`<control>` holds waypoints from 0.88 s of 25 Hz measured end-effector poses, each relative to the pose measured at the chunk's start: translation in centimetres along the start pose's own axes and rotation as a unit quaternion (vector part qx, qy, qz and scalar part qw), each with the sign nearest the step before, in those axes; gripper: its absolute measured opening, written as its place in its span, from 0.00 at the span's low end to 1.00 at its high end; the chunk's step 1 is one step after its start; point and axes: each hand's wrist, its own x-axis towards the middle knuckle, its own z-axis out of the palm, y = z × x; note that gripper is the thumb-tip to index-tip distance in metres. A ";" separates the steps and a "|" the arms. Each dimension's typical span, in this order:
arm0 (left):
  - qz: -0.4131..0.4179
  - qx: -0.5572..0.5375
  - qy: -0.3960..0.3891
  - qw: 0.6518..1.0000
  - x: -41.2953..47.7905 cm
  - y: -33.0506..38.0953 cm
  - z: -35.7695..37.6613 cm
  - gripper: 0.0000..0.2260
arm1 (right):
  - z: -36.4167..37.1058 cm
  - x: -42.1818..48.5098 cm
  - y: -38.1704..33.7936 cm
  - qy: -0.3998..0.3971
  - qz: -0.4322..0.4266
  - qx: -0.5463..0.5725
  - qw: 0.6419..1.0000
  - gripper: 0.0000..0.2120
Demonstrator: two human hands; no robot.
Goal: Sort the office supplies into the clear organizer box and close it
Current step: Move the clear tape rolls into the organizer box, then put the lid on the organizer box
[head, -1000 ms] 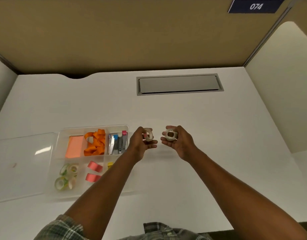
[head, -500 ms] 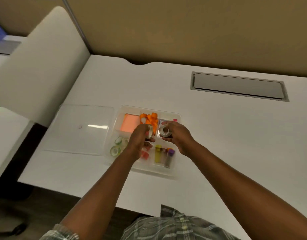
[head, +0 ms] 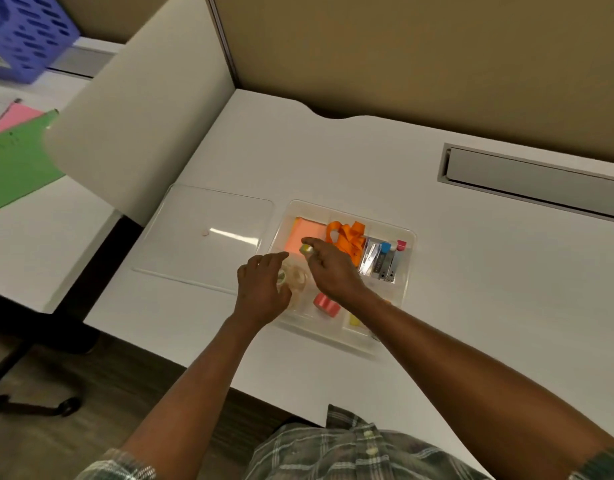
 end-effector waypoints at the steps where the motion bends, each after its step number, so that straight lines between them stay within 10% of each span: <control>1: 0.000 -0.011 0.007 1.000 -0.1 -0.2 0.1 0.29 | 0.5 0.0 0.1 -0.029 -0.024 -0.038 0.999 0.20; 5: -0.076 -0.097 0.043 0.992 0.3 -0.7 0.2 0.29 | 1.4 -0.3 1.4 -0.079 -0.071 -0.162 0.981 0.24; 12: -0.255 -0.273 -0.048 0.926 2.6 -0.1 0.3 0.25 | -4.6 -1.8 6.1 0.211 0.103 -0.153 0.960 0.30; 22: -0.233 -0.299 -0.080 0.922 3.1 7.0 3.1 0.25 | -10.8 -7.9 13.0 0.232 0.285 0.025 0.930 0.24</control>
